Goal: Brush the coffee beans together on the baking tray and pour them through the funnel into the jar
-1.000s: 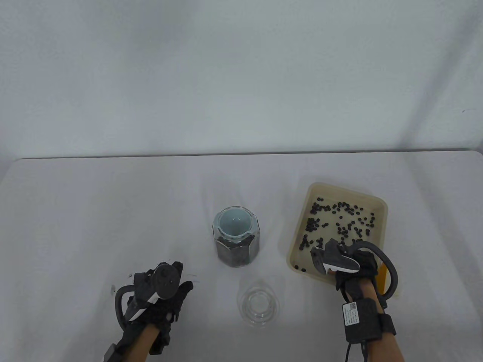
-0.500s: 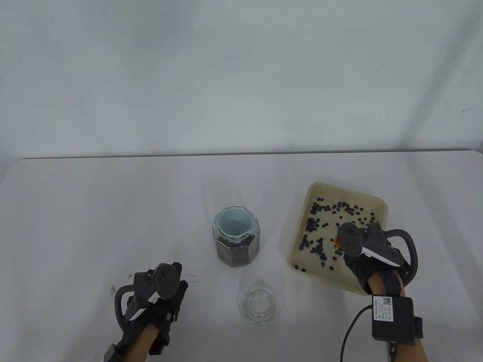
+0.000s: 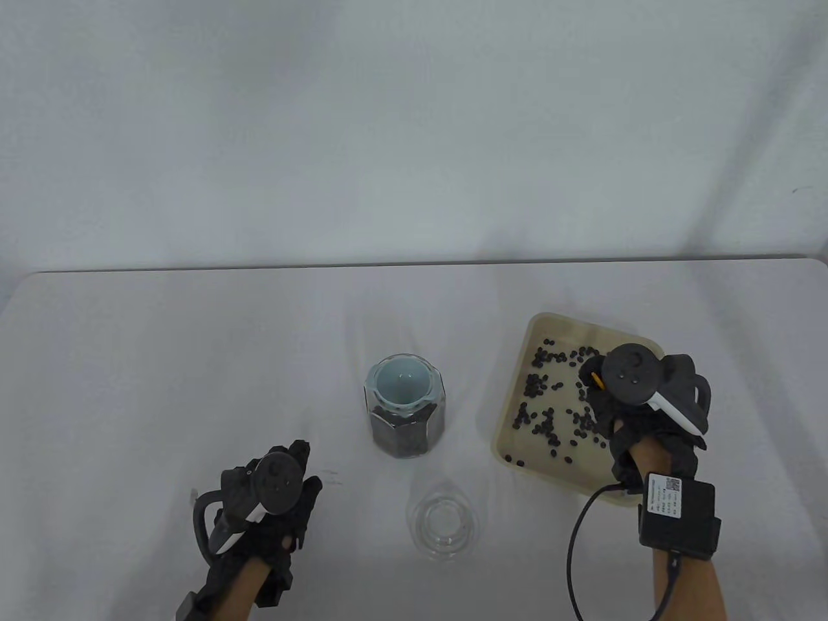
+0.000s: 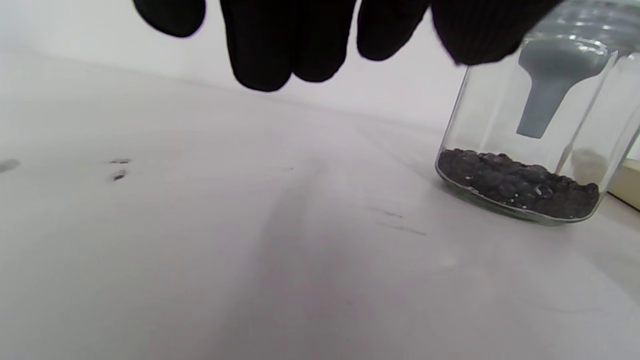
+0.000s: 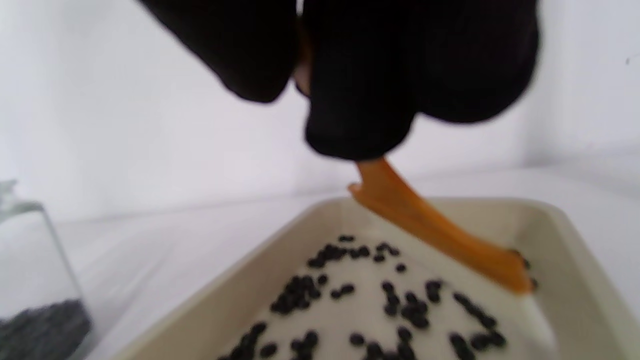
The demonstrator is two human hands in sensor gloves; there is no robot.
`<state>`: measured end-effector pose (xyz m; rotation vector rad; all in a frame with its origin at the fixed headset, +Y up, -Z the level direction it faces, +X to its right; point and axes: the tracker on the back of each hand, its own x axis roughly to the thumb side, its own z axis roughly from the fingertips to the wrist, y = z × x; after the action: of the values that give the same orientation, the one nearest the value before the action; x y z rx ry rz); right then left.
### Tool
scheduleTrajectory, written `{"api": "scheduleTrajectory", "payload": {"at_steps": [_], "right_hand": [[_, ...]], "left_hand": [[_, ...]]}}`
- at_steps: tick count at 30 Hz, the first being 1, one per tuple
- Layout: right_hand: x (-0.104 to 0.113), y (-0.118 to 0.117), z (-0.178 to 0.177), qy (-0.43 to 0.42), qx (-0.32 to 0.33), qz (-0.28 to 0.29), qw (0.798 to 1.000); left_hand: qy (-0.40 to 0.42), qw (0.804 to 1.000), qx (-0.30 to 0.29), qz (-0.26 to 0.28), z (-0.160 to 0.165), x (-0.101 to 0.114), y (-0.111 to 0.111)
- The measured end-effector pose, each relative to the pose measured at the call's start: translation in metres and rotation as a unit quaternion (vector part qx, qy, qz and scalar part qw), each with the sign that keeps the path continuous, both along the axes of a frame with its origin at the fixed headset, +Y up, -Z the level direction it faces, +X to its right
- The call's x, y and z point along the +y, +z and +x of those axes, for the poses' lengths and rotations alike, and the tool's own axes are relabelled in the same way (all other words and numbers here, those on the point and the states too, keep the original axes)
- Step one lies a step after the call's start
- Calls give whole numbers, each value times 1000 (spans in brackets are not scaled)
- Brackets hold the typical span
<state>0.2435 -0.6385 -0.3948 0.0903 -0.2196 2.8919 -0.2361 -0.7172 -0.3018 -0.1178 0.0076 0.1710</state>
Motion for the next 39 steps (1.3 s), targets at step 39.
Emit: {"api": "scheduleTrajectory", "payload": {"at_steps": [39], "right_hand": [[-68,-91,-25,-46,-57,-53,996]], "left_hand": [[20,998,-45,-27,5,1,-2]]}}
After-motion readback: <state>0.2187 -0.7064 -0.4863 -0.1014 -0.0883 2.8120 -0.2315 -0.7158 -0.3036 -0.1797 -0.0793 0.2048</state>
